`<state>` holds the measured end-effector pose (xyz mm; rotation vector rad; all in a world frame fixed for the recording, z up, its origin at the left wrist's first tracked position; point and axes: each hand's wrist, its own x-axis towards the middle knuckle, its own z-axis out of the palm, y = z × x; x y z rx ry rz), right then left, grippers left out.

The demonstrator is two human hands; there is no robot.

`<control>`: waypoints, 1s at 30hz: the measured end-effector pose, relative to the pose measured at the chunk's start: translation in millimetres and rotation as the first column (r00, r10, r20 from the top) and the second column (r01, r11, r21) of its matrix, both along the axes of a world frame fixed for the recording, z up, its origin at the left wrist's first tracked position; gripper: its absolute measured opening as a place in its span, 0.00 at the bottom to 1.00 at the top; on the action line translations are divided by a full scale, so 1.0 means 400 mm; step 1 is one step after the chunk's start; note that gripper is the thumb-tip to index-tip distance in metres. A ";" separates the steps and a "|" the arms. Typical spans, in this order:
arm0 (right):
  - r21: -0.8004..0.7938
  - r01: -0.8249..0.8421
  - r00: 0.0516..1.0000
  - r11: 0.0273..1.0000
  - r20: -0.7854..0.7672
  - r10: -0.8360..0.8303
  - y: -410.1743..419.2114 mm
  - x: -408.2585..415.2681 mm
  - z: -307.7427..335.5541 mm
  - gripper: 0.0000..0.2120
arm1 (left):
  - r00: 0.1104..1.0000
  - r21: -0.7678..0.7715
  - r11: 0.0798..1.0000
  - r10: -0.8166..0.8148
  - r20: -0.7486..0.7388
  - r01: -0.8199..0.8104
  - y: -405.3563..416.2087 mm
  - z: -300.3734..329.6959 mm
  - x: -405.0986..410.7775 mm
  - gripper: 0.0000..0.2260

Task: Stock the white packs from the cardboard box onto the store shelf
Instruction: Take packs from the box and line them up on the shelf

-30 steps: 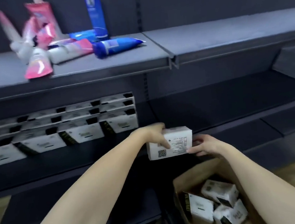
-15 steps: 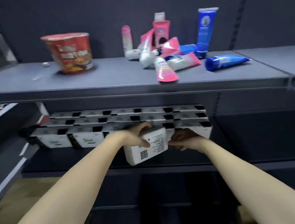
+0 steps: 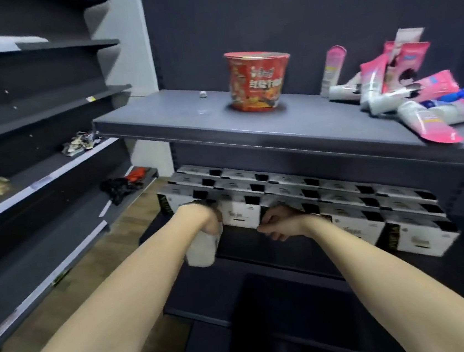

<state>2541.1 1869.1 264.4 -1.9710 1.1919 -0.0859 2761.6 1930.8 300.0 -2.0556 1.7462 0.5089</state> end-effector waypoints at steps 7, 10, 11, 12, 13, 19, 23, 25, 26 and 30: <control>-0.044 -0.001 0.999 0.999 -0.038 0.000 0.001 0.103 -0.001 0.15 | 0.983 -0.154 0.988 -0.021 -0.185 -0.008 0.023 -0.020 0.049 0.17; -0.050 -0.006 0.999 0.999 -0.054 0.003 -0.004 0.108 0.000 0.13 | 0.965 -0.139 0.990 -0.026 -0.262 -0.011 0.020 -0.016 0.076 0.19; -0.054 0.000 0.998 0.999 -0.059 -0.004 -0.008 0.108 0.001 0.11 | 0.957 -0.126 0.992 -0.038 -0.287 0.001 0.017 -0.020 0.087 0.21; -0.060 0.011 0.998 0.998 -0.062 -0.015 -0.012 0.109 0.002 0.10 | 0.958 -0.117 0.993 -0.061 -0.280 0.030 0.017 -0.025 0.098 0.22; -0.064 0.023 0.998 0.998 -0.063 -0.027 -0.015 0.110 0.003 0.10 | 0.966 -0.126 0.989 -0.103 -0.239 0.074 0.012 -0.037 0.106 0.25; -0.070 0.037 0.993 0.997 -0.106 -0.044 -0.018 0.127 0.007 0.12 | 0.879 -0.302 0.838 -0.368 0.303 0.455 -0.009 -0.065 0.106 0.34; -0.072 0.035 0.994 0.997 -0.105 -0.043 -0.020 0.151 0.011 0.14 | 0.965 -0.256 0.931 -0.245 0.094 0.261 0.008 -0.037 0.135 0.24; -0.074 0.032 0.995 0.997 -0.093 -0.039 -0.023 0.171 0.011 0.12 | 0.986 -0.250 0.956 -0.164 -0.014 0.155 0.018 -0.037 0.167 0.26; -0.073 0.027 0.996 0.997 -0.088 -0.033 -0.025 0.181 0.009 0.11 | 0.989 -0.252 0.960 -0.137 -0.047 0.121 0.021 -0.041 0.183 0.30; -0.074 0.008 0.997 0.997 -0.073 -0.014 -0.023 0.223 0.005 0.08 | 0.984 -0.288 0.943 -0.179 -0.011 0.168 0.025 -0.063 0.232 0.38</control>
